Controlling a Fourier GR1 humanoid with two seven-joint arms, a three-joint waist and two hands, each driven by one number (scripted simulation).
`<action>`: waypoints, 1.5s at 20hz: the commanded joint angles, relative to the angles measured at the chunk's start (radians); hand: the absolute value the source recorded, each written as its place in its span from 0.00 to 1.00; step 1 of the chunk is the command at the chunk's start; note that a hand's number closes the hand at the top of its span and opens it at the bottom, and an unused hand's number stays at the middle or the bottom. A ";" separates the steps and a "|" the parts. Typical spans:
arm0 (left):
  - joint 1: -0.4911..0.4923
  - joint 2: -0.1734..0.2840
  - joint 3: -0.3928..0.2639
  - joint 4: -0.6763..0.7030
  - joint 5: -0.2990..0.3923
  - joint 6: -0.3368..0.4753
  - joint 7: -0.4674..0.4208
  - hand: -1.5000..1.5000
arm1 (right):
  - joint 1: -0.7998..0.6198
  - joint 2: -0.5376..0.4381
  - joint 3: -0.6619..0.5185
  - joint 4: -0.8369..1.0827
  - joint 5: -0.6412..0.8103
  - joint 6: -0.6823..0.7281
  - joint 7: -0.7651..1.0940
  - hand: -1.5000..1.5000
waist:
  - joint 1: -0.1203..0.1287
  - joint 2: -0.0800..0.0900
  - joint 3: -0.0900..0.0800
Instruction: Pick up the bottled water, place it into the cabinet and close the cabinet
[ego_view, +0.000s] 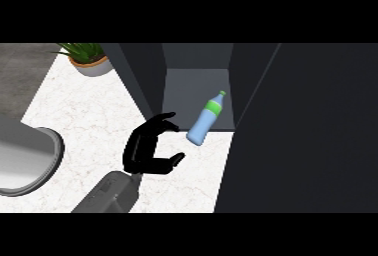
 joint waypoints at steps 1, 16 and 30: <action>0.090 0.093 -0.014 -0.136 0.018 -0.069 0.056 0.00 | 0.032 0.023 0.031 -0.251 0.069 -0.051 0.043 1.00 | -0.001 -0.002 0.000; 0.456 0.440 0.106 -0.483 0.021 -0.061 0.011 0.00 | -0.054 0.010 0.455 -0.269 0.156 -0.152 0.140 1.00 | 0.018 -0.005 -0.003; 0.598 0.614 0.213 -0.646 0.077 -0.147 0.003 0.00 | -0.485 0.083 0.887 -0.091 0.326 -0.400 0.220 1.00 | 0.030 -0.014 -0.007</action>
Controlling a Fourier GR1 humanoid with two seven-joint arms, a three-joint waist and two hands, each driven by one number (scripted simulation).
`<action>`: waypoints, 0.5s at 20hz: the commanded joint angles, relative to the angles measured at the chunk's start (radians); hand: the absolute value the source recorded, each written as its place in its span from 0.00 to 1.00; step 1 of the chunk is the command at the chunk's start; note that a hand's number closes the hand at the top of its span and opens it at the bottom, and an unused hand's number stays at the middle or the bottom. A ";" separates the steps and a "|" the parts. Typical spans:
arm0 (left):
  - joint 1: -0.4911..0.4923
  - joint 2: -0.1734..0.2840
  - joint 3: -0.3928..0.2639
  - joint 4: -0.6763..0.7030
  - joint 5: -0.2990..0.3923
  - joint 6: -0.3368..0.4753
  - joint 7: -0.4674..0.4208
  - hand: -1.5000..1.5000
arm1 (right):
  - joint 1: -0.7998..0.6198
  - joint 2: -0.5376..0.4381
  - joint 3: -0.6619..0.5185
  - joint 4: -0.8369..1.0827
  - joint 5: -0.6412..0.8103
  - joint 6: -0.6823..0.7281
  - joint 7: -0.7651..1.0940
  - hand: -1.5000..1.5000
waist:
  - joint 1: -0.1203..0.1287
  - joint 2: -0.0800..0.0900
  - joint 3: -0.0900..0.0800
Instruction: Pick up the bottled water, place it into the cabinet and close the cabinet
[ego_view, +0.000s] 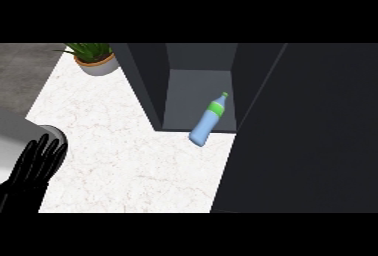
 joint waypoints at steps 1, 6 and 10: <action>0.045 0.063 0.043 -0.053 0.034 -0.026 0.015 0.00 | -0.128 0.035 0.117 -0.092 0.255 -0.120 0.052 1.00 | 0.006 -0.005 -0.001; 0.082 0.116 0.088 -0.079 0.069 -0.061 0.030 0.00 | -0.329 0.208 0.309 0.090 0.410 -0.288 0.094 1.00 | 0.012 0.003 -0.001; 0.117 0.126 0.092 -0.158 0.082 -0.057 0.048 0.00 | -0.461 0.311 0.455 0.255 0.544 -0.461 0.083 1.00 | 0.014 0.007 0.003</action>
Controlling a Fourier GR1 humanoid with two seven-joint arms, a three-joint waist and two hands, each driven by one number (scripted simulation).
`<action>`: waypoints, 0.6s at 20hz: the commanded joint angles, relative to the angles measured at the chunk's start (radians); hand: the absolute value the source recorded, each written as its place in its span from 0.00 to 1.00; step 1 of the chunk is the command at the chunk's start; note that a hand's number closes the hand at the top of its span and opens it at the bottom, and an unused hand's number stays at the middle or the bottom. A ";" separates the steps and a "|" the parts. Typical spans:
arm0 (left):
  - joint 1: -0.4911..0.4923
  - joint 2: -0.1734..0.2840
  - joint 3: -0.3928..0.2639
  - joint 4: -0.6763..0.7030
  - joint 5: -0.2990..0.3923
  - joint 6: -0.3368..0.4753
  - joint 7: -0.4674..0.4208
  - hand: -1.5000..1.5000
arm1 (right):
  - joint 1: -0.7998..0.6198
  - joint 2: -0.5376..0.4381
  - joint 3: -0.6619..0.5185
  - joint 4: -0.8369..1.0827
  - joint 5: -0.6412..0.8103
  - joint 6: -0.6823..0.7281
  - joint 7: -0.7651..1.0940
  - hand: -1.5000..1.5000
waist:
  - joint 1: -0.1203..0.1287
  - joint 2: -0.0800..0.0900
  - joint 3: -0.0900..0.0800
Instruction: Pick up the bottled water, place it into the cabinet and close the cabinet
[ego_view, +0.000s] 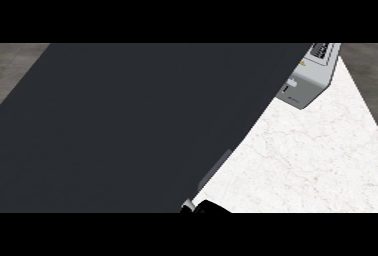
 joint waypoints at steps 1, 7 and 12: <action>0.042 0.001 0.017 -0.056 0.003 0.014 -0.005 0.00 | -0.162 0.086 0.136 0.113 0.124 -0.233 0.011 1.00 | 0.003 0.005 0.002; 0.050 0.027 0.055 -0.120 0.008 0.028 0.029 0.00 | -0.452 0.089 0.078 0.351 -0.113 -0.459 -0.063 1.00 | 0.028 0.019 0.004; 0.126 0.049 0.112 -0.163 0.037 -0.019 0.042 0.00 | -0.573 0.090 -0.051 0.498 -0.295 -0.422 -0.143 1.00 | 0.015 0.020 0.005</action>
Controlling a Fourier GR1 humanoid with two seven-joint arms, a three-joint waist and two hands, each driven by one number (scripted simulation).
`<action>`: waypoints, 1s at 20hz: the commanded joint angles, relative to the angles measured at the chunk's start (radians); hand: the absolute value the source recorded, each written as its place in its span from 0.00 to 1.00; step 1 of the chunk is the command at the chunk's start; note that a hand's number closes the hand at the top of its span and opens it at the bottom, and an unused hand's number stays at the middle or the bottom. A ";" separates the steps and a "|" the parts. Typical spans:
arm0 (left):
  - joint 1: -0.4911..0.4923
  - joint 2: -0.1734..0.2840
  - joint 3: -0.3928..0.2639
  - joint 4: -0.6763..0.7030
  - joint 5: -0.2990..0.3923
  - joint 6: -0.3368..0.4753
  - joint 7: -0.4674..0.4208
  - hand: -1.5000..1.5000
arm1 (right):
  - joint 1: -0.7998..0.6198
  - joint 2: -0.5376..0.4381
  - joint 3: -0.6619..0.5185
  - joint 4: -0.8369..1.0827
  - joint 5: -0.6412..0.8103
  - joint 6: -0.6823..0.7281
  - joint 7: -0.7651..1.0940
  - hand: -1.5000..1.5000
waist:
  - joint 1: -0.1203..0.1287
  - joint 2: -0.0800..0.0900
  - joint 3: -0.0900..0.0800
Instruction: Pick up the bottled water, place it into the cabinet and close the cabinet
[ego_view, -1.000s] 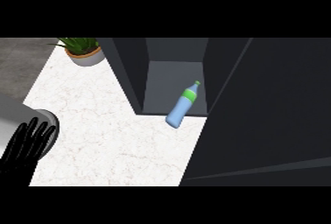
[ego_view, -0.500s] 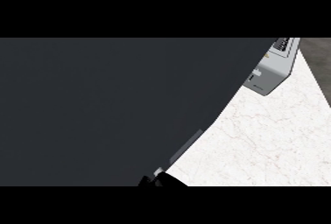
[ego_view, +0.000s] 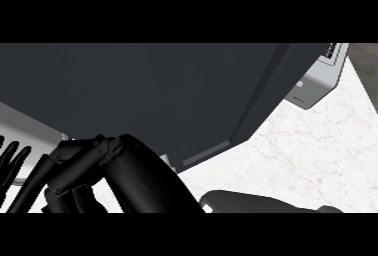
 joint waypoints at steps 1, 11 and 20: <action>0.036 0.015 0.055 -0.030 0.028 -0.010 0.019 0.00 | -0.042 0.005 -0.011 0.179 -0.152 0.097 -0.159 1.00 | 0.001 0.007 0.001; 0.086 0.004 0.122 -0.140 0.037 0.046 0.107 0.00 | -0.081 0.005 -0.149 0.354 -0.327 0.511 -0.071 1.00 | -0.033 0.002 0.002; 0.122 -0.032 0.183 -0.167 0.023 0.007 0.144 0.00 | -0.080 -0.053 -0.322 0.511 -0.226 0.600 -0.183 1.00 | -0.038 0.002 0.002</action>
